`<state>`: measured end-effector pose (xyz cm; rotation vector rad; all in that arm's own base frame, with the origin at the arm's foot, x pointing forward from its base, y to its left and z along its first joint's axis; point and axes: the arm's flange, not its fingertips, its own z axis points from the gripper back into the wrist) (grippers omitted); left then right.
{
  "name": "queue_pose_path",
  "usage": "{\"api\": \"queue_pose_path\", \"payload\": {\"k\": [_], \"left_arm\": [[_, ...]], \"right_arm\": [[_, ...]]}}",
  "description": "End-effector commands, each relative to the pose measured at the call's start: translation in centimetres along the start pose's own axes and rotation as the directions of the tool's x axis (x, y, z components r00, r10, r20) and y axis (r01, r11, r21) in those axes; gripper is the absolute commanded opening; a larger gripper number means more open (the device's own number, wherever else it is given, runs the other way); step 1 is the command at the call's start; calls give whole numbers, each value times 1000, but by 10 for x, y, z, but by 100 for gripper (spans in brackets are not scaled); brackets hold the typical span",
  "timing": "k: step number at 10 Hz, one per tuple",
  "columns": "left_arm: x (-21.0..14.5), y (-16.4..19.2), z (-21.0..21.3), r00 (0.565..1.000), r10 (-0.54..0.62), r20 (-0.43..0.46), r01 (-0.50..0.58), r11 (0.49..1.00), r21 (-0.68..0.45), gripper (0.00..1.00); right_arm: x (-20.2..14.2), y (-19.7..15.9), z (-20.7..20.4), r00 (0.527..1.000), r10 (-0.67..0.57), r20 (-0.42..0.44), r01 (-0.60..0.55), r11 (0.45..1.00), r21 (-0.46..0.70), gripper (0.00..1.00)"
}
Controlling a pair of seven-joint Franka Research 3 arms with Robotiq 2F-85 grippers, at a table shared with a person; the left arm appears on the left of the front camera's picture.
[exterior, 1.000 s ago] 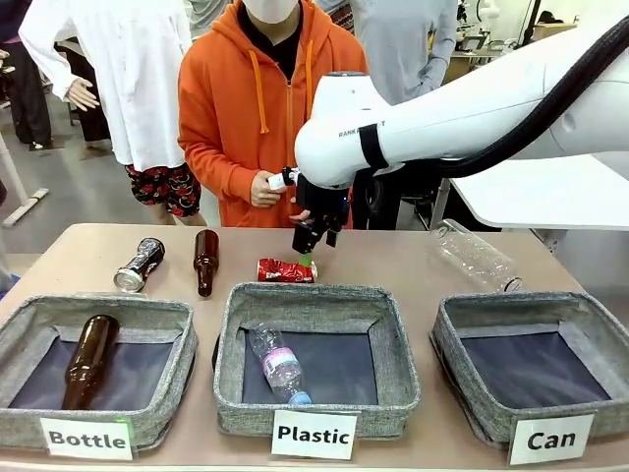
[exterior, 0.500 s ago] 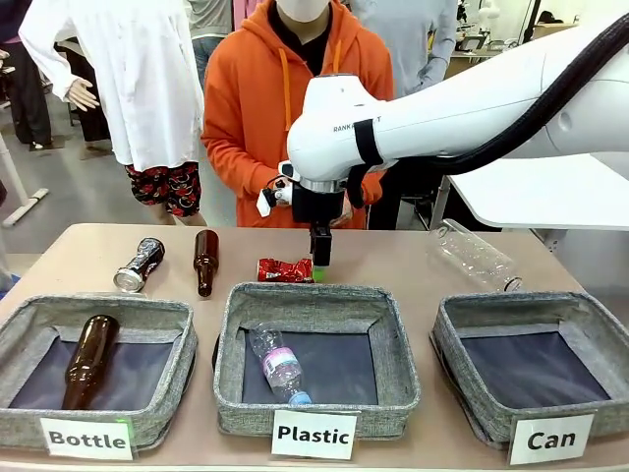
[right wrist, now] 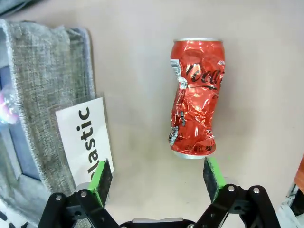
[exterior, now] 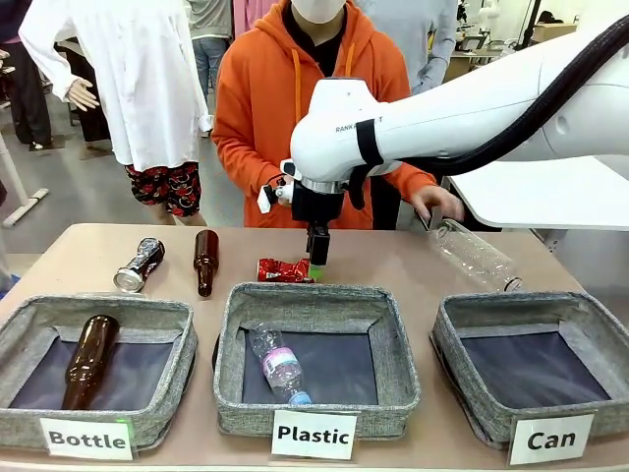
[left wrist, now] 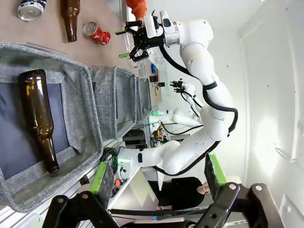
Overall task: Sort the can waste into the basket.
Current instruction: Pick up the can waste from the table and place it in the right Fabric basket.
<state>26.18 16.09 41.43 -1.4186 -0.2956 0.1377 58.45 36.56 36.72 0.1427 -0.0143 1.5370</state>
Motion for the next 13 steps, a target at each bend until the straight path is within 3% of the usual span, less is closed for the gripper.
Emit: {"api": "queue_pose_path", "payload": {"k": [1, 2, 6, 9, 10, 11, 13], "left_arm": [[1, -4, 0, 1000, 8, 4, -7, 1000, -14, 100], [1, -4, 0, 1000, 8, 4, -7, 1000, -14, 100], [1, -4, 0, 1000, 8, 4, -7, 1000, -14, 100], [1, -4, 0, 1000, 8, 4, -7, 1000, -14, 100], [1, -4, 0, 1000, 8, 4, -7, 1000, -14, 100], [1, -4, 0, 1000, 8, 4, -7, 1000, -14, 100], [1, -4, 0, 1000, 8, 4, -7, 1000, -14, 100]], "right_arm": [[-5, 0, 4, 993, 112, 49, -108, 991, -84, 100], [-8, -1, 4, 975, 211, 72, -199, 970, -141, 100], [-18, -12, 2, 957, 284, 64, -265, 941, -209, 100], [-9, -21, -4, 972, 216, 94, -196, 963, -186, 100], [-4, 2, 21, 974, 151, 166, -125, 979, -159, 100], [5, 31, 49, 983, 80, 165, -55, 987, -154, 100], [28, 115, 116, 967, 90, 236, -48, 983, -177, 100]]}}
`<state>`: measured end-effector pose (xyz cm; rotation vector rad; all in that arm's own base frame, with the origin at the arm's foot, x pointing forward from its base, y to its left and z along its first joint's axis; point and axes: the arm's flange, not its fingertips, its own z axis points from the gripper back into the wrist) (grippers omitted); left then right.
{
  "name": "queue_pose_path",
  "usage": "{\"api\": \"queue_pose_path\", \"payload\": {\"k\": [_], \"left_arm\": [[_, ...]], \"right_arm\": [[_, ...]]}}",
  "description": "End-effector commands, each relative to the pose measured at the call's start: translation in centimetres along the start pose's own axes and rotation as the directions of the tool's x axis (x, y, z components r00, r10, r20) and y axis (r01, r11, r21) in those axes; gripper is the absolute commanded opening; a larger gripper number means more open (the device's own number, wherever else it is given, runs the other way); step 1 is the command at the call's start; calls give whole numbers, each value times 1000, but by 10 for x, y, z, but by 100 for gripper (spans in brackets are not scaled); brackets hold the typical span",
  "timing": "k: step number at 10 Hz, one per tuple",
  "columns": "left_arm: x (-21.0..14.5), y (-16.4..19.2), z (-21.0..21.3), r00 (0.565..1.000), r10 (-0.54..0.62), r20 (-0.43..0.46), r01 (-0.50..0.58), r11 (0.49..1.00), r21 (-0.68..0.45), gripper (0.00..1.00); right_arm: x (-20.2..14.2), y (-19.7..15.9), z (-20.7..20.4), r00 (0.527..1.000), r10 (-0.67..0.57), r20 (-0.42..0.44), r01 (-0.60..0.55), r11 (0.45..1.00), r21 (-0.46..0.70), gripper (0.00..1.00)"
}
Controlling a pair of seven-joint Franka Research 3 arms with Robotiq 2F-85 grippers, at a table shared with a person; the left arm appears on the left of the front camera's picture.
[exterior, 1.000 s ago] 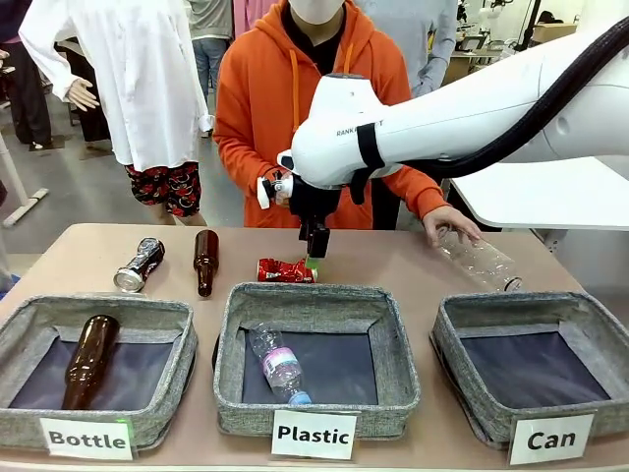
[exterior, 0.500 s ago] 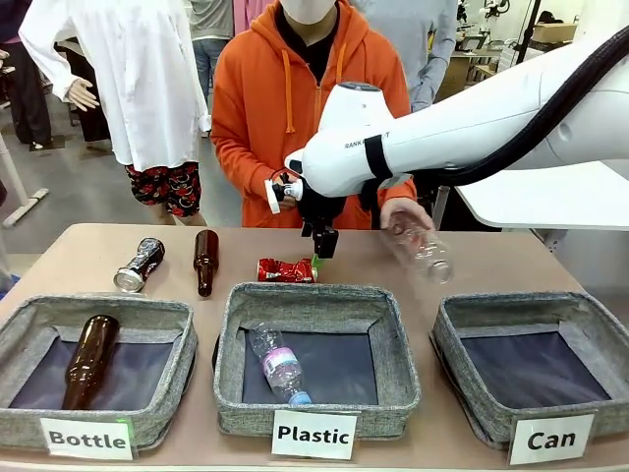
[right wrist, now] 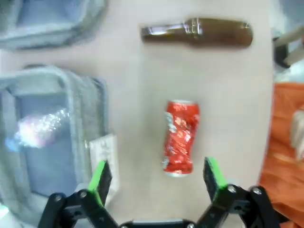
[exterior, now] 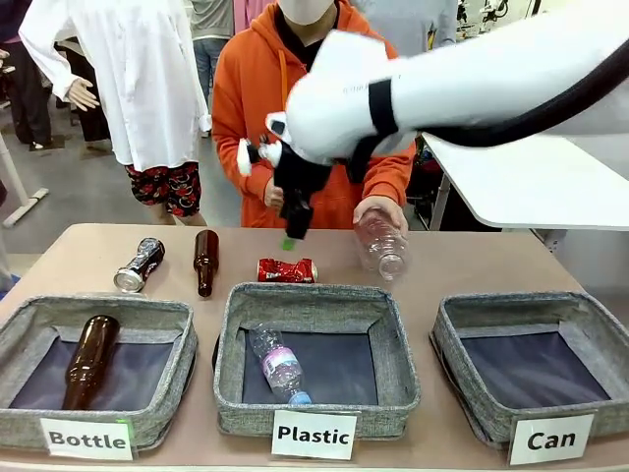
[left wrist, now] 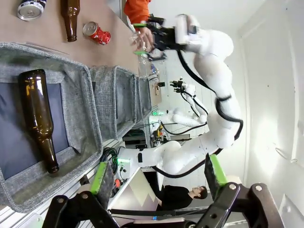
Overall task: Sort the can waste into the basket.
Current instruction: Pick up the can waste from the table and place it in the right Fabric basket.
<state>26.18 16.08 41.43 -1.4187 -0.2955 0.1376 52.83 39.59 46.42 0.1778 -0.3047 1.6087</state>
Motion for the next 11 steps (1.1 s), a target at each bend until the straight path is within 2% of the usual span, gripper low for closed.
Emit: {"api": "queue_pose_path", "payload": {"k": [1, 3, 4, 5, 6, 8, 10, 11], "left_arm": [[1, -4, 0, 1000, 8, 4, -8, 1000, -14, 100], [1, -4, 0, 1000, 8, 4, -8, 1000, -14, 100], [1, -4, 0, 1000, 8, 4, -8, 1000, -14, 100], [1, -4, 0, 1000, 8, 4, -8, 1000, -14, 100], [1, -4, 0, 1000, 8, 4, -8, 1000, -14, 100], [1, -4, 0, 1000, 8, 4, -8, 1000, -14, 100], [1, -4, 0, 1000, 8, 4, -8, 1000, -14, 100], [1, -4, 0, 1000, 8, 4, -8, 1000, -14, 100]], "right_arm": [[12, 72, 67, 988, -85, 130, 88, 996, -18, 100], [7, 114, 126, 925, -174, 338, 186, 982, -5, 100], [-2, 136, 156, 891, -215, 399, 238, 971, -7, 100], [-17, 157, 186, 854, -256, 453, 315, 948, -57, 100], [-39, 176, 218, 800, -309, 514, 403, 912, -79, 100], [-109, 216, 283, 628, -401, 667, 591, 804, -73, 100], [-196, 260, 323, 403, -431, 808, 734, 680, -3, 100], [-251, 279, 324, 278, -446, 851, 791, 609, 61, 100]]}}
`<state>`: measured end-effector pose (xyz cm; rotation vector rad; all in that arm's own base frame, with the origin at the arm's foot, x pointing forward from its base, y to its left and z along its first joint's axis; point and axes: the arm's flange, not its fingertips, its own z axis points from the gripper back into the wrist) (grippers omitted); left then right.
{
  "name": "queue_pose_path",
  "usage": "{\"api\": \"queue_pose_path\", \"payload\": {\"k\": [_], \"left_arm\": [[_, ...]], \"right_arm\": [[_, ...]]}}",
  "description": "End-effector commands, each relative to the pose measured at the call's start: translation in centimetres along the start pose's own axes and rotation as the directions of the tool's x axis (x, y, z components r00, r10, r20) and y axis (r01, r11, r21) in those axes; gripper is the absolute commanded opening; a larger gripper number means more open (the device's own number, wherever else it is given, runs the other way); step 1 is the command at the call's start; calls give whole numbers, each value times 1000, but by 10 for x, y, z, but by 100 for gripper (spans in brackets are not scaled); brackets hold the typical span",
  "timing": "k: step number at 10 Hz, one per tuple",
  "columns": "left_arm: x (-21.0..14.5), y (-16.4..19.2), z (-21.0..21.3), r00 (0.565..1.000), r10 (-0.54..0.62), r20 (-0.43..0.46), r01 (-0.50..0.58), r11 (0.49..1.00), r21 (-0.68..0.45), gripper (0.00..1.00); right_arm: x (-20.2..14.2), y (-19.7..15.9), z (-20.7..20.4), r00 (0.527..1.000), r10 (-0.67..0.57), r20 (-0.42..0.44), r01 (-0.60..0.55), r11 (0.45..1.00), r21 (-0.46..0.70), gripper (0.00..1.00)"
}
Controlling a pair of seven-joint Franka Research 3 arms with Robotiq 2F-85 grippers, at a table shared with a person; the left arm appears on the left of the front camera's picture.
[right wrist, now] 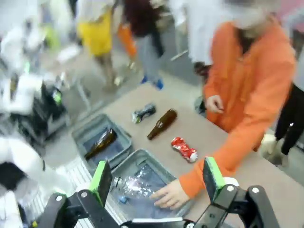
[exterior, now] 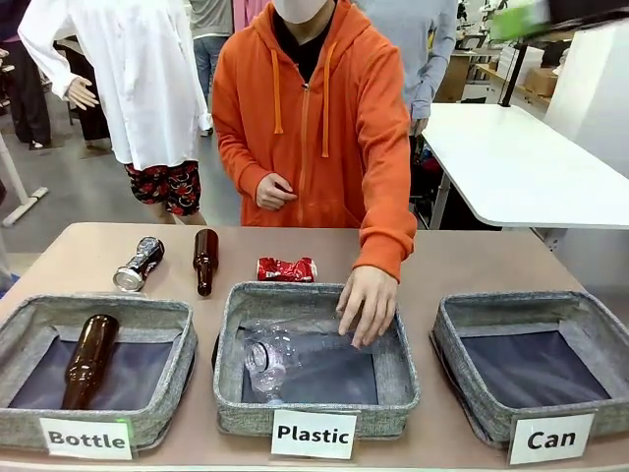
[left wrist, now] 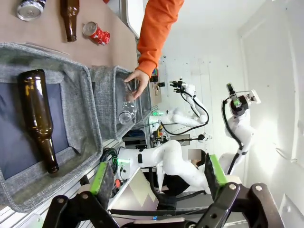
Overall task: Sort the can waste into the basket.
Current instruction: Pick up the can waste from the table and place it in the right Fabric basket.
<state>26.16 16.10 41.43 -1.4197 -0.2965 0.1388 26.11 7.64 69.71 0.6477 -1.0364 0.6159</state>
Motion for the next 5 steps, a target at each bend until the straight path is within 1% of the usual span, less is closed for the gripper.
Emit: {"api": "queue_pose_path", "payload": {"k": [1, 2, 3, 4, 5], "left_arm": [[1, -4, 0, 1000, 7, 3, -7, 1000, -13, 100], [1, -4, 0, 1000, 7, 3, -7, 1000, -13, 100], [1, -4, 0, 1000, 7, 3, -7, 1000, -13, 100], [1, -4, 0, 1000, 7, 3, -7, 1000, -13, 100], [1, -4, 0, 1000, 7, 3, -7, 1000, -13, 100]], "right_arm": [[-66, -33, 50, 970, -178, 162, 197, 974, -108, 100], [-95, -55, 71, 927, -319, 199, 347, 929, -129, 100], [-120, -73, 81, 859, -465, 216, 502, 849, -167, 100], [-143, -84, 88, 779, -591, 208, 625, 754, -199, 100], [-154, -90, 88, 731, -666, 151, 678, 684, -268, 100]]}}
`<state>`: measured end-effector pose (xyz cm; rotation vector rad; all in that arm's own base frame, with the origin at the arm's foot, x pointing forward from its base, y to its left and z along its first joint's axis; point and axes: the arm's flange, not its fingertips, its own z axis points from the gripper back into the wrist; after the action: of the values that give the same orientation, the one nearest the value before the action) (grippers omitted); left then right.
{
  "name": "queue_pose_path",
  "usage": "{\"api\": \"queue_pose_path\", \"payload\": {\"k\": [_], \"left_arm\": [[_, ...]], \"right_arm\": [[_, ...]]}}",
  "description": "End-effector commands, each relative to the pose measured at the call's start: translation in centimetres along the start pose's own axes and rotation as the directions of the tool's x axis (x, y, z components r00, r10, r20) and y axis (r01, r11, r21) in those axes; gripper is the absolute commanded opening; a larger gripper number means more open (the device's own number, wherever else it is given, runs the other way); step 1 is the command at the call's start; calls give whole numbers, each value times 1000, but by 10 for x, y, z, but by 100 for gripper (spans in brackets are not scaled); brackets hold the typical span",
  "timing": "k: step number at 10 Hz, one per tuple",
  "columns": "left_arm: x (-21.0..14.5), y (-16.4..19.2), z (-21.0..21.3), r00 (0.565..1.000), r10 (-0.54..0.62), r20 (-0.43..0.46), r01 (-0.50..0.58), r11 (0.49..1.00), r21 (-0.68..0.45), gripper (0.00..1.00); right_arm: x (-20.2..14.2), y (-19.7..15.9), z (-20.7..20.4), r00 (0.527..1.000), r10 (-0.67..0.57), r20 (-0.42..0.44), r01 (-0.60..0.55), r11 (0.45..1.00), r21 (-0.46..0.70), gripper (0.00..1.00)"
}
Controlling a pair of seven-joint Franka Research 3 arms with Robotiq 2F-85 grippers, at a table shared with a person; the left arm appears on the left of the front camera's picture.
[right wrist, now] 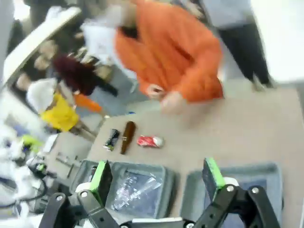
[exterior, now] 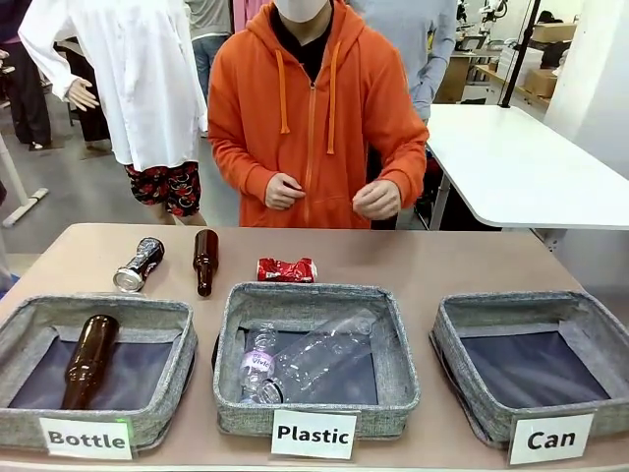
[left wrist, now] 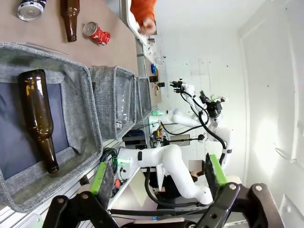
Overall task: Sort the can waste into the basket.
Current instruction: Pick up the can waste from the table and place it in the right Fabric basket.
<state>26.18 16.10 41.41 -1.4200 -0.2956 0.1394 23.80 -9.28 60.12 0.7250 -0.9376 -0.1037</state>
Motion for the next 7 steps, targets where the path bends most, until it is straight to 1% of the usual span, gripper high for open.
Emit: {"api": "queue_pose_path", "payload": {"k": [1, 2, 3, 5, 7], "left_arm": [[1, -4, 0, 1000, 6, 3, -6, 1000, -13, 100], [1, -4, 0, 1000, 6, 3, -6, 1000, -13, 100], [1, -4, 0, 1000, 6, 3, -6, 1000, -13, 100], [1, -4, 0, 1000, 6, 3, -6, 1000, -13, 100], [1, -4, 0, 1000, 6, 3, -6, 1000, -13, 100]], "right_arm": [[-50, -4, -16, 964, -150, -218, 123, 984, -132, 100], [-50, -8, -23, 924, -163, -347, 108, 979, -172, 100], [-45, -7, -30, 905, -163, -394, 95, 978, -187, 100], [-42, -2, -44, 884, -175, -433, 82, 971, -226, 100], [-31, 12, -66, 855, -118, -504, -9, 970, -241, 100]]}}
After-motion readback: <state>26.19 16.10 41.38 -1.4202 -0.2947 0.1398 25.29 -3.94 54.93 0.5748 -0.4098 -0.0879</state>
